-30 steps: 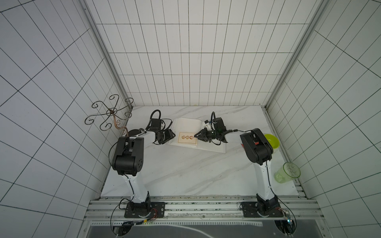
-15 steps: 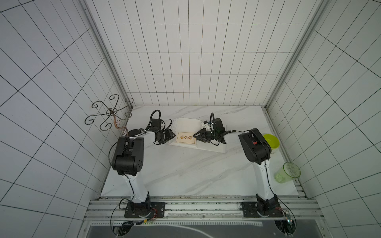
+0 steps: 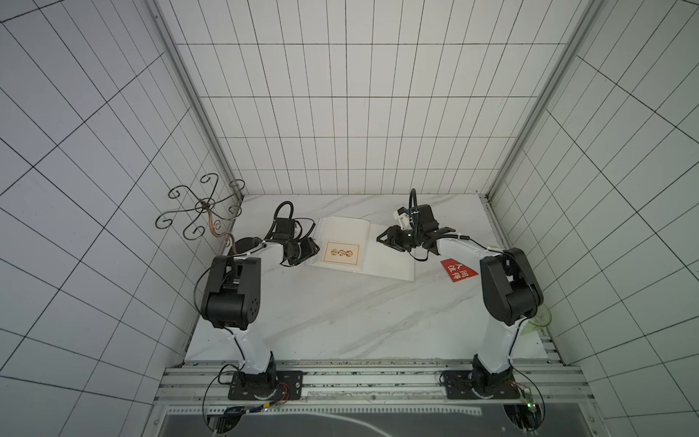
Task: Place the photos into the photo albums
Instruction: Insert the photo into the photo album, then pick up the photo at the center of the board.
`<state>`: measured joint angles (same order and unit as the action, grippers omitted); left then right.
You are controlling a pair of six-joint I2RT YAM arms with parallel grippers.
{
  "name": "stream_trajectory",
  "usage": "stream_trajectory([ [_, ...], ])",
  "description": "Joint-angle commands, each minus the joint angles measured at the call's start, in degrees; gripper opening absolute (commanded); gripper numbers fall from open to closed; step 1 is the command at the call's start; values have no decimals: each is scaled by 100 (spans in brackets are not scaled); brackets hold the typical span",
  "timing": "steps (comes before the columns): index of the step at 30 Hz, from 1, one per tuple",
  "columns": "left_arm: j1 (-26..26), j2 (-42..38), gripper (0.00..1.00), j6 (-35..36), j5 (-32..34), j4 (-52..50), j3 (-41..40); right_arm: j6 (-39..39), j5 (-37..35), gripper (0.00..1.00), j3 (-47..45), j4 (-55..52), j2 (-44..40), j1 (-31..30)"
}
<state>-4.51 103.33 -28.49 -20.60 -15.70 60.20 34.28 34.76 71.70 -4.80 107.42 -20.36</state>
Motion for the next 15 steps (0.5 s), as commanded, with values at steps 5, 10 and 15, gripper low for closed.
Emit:
stream_trajectory([
  [5, -96, -472, 60, 147, 376, -89, -88, -800, -1841, 44, -402, -1615, -613, 436],
  [10, -622, -771, 60, 413, 787, -311, 39, -984, -3241, 49, -665, -2221, -952, 1001],
  [15, -1215, -1067, 60, 596, 1032, -461, 150, -985, -4015, 61, -936, -2320, -937, 1359],
])
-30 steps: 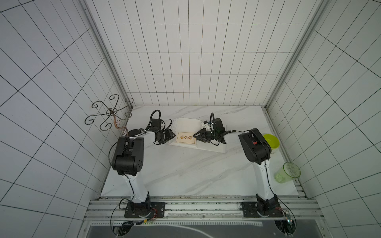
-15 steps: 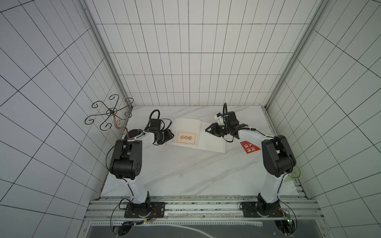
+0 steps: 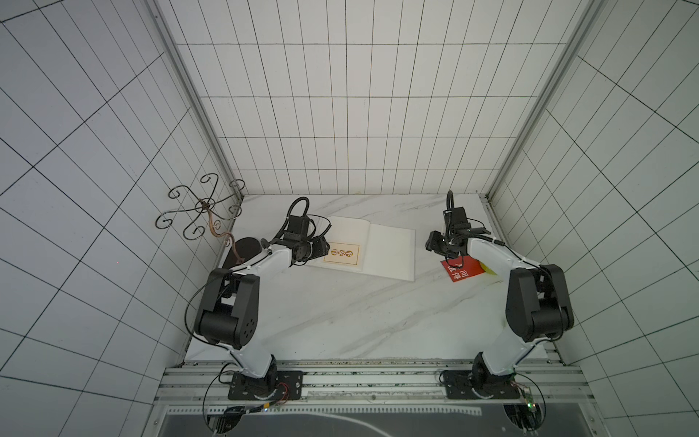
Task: Place the photos into the photo albums
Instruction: Pick up the photo at the center of the board.
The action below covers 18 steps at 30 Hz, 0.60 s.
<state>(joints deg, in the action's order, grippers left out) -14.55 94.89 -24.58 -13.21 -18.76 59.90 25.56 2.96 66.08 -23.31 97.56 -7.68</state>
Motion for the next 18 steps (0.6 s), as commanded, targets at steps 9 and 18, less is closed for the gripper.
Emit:
stream_trajectory([
  [9, -470, -443, 60, 346, 240, -355, 358, -48, -504, 63, -745, -451, 612, 236],
  [18, -469, -489, 60, 344, 135, -365, 330, 343, 614, 59, -1487, -262, 222, -325],
])
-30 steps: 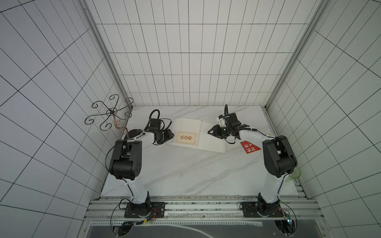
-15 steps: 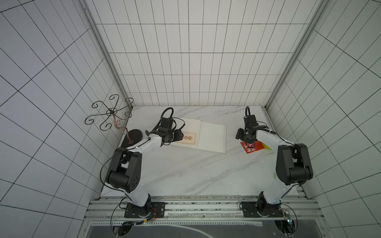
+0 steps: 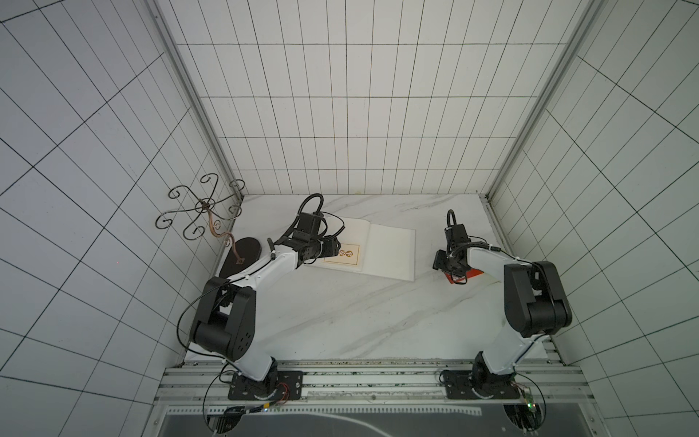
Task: Place the photos into the photo albums
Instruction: Pick up the photo at the center of the board.
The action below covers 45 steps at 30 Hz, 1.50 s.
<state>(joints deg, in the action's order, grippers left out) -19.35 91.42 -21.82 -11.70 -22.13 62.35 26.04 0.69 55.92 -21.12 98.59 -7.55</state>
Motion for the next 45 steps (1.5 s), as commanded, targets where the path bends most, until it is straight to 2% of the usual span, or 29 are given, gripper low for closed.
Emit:
stream_trajectory([
  [1, 17, -150, 60, 73, -16, -29, 91, 361, 968, 58, -476, -481, 66, -473],
  [7, 11, -142, 60, 47, -114, -44, 71, 651, 1327, 56, -182, -656, -266, -1018],
  [12, -134, -168, 60, 3, -359, -115, 87, 498, 1048, 58, 262, -1006, -790, -680],
  [15, -557, -102, 60, -40, -375, -131, 146, 195, 821, 59, 424, -978, -911, -286],
  [19, -1400, 339, 60, -244, -498, -126, 396, -96, 520, 60, 556, -913, -416, 322],
  [22, -1948, 765, 60, -401, -631, -93, 622, -189, 551, 60, 563, -670, -71, 650],
  [29, -2872, 1800, 60, -744, -1134, 187, 1183, -488, 833, 59, 586, -403, 326, 839],
  [35, -3030, 2468, 60, -943, -1327, 394, 1498, -718, 917, 59, 230, -277, 107, 886],
  [40, -3047, 2803, 60, -1032, -1510, 499, 1614, -747, 1527, 56, 139, -236, 233, 993],
  [45, -3048, 2831, 60, -1073, -1291, 497, 1572, -599, 1803, 53, -302, -276, -92, 1001],
])
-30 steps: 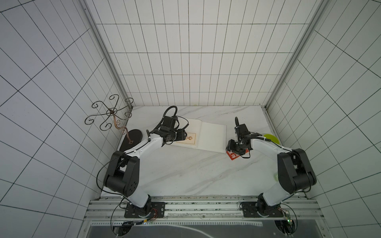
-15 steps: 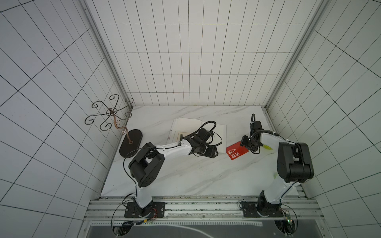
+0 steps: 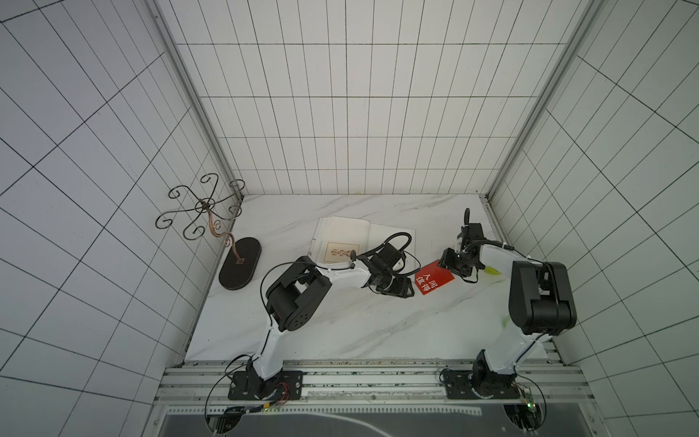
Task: Place the photos into the photo albums
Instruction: Pick up the photo at the center of the board.
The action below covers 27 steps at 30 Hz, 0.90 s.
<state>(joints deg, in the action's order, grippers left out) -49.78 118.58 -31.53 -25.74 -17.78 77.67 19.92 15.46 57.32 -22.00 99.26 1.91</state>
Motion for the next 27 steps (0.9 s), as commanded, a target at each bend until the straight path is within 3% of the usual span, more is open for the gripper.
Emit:
stream_trajectory([
  [1, -5, 89, 60, -112, 145, 64, 17, 33, 386, 53, -543, -202, -244, 57],
  [10, 12, -116, 60, -195, 467, 109, -245, 298, 945, 49, -1551, -453, -1417, 61],
  [14, 14, -139, 60, -240, 491, 184, -331, 409, 870, 48, -1844, -354, -1834, 111],
  [21, 15, -21, 60, -240, 372, 178, -184, 369, 749, 49, -1796, 169, -1708, 666],
  [27, 17, 236, 60, -213, 272, 60, 141, 229, 1477, 47, -1530, 648, -925, 721],
])
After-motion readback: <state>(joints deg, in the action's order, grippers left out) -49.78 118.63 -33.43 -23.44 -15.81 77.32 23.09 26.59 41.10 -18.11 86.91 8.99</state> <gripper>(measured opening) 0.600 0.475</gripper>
